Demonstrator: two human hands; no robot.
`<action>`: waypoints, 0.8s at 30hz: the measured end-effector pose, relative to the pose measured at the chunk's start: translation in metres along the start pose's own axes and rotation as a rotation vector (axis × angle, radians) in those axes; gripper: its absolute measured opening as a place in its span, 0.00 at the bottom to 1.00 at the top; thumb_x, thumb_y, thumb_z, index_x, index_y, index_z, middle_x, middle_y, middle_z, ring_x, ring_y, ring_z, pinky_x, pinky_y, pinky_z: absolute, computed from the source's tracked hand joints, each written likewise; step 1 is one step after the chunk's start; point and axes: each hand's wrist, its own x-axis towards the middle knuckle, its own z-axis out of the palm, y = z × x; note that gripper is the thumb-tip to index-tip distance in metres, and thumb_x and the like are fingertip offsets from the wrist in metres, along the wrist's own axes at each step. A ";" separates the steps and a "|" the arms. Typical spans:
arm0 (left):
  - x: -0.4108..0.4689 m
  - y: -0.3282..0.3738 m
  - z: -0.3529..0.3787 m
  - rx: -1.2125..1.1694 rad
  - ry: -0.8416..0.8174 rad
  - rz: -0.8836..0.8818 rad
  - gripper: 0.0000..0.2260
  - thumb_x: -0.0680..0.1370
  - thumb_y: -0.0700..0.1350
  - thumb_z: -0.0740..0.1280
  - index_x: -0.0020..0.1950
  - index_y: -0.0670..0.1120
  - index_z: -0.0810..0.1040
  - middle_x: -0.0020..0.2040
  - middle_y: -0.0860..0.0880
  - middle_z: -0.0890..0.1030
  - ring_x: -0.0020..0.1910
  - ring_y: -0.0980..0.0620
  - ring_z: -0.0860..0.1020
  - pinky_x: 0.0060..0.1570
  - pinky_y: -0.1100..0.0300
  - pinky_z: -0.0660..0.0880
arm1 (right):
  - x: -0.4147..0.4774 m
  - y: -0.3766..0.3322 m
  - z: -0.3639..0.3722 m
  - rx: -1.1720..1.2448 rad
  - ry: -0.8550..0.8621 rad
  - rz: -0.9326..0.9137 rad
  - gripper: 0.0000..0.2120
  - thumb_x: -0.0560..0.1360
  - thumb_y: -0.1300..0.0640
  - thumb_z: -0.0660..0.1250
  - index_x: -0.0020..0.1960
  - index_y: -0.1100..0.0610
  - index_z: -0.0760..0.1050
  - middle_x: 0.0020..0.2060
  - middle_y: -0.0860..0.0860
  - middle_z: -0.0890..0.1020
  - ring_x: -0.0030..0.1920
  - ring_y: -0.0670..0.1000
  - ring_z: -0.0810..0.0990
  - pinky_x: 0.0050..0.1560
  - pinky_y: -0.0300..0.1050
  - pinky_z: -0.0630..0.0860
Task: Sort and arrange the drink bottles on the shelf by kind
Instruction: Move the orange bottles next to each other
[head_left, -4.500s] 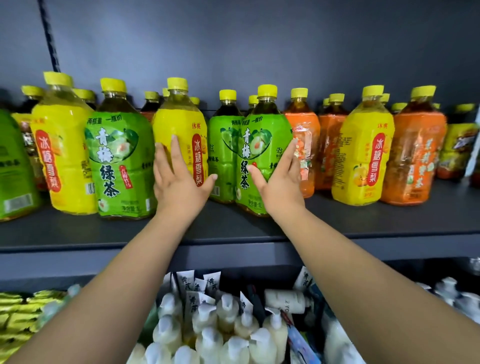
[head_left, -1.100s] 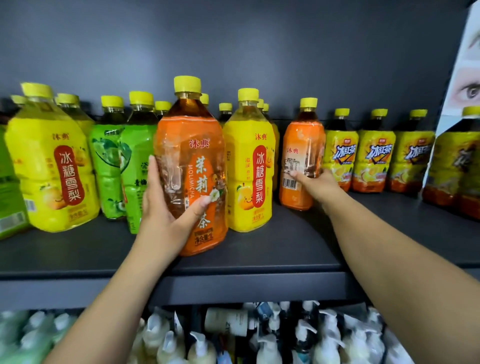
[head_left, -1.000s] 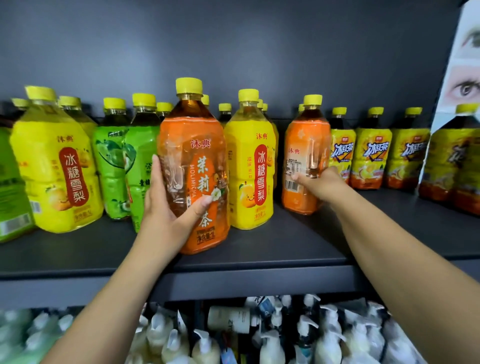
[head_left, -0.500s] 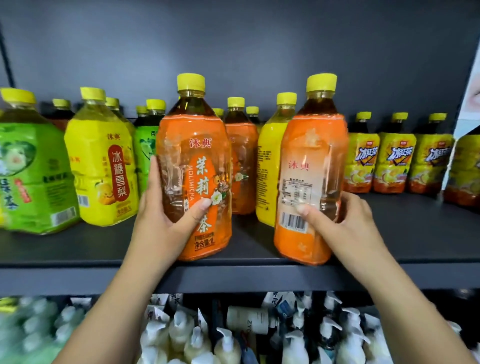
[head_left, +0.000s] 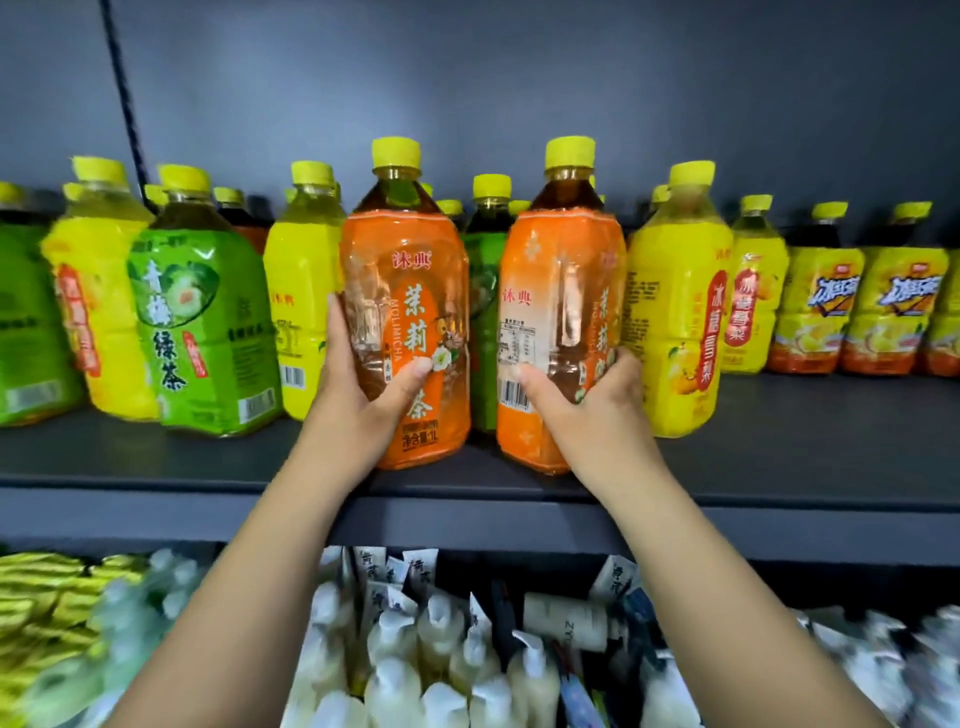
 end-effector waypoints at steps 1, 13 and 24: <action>0.005 -0.003 0.001 0.018 0.000 0.001 0.46 0.69 0.60 0.66 0.75 0.52 0.37 0.75 0.50 0.56 0.71 0.54 0.61 0.68 0.55 0.61 | 0.002 0.000 0.002 -0.001 0.012 0.006 0.47 0.66 0.36 0.67 0.73 0.58 0.50 0.69 0.54 0.63 0.68 0.56 0.65 0.66 0.54 0.67; 0.015 -0.015 -0.001 0.010 -0.001 -0.086 0.34 0.78 0.57 0.55 0.75 0.51 0.38 0.75 0.44 0.56 0.73 0.44 0.58 0.71 0.51 0.56 | 0.007 -0.006 0.010 0.005 0.089 0.035 0.49 0.70 0.44 0.69 0.75 0.54 0.39 0.74 0.55 0.48 0.74 0.58 0.52 0.72 0.54 0.55; 0.068 0.004 -0.045 0.164 0.444 0.158 0.29 0.77 0.51 0.63 0.73 0.41 0.57 0.73 0.43 0.62 0.72 0.47 0.59 0.70 0.56 0.56 | 0.002 -0.006 0.009 0.015 0.094 0.021 0.48 0.70 0.45 0.69 0.75 0.52 0.40 0.74 0.55 0.51 0.73 0.58 0.54 0.71 0.57 0.59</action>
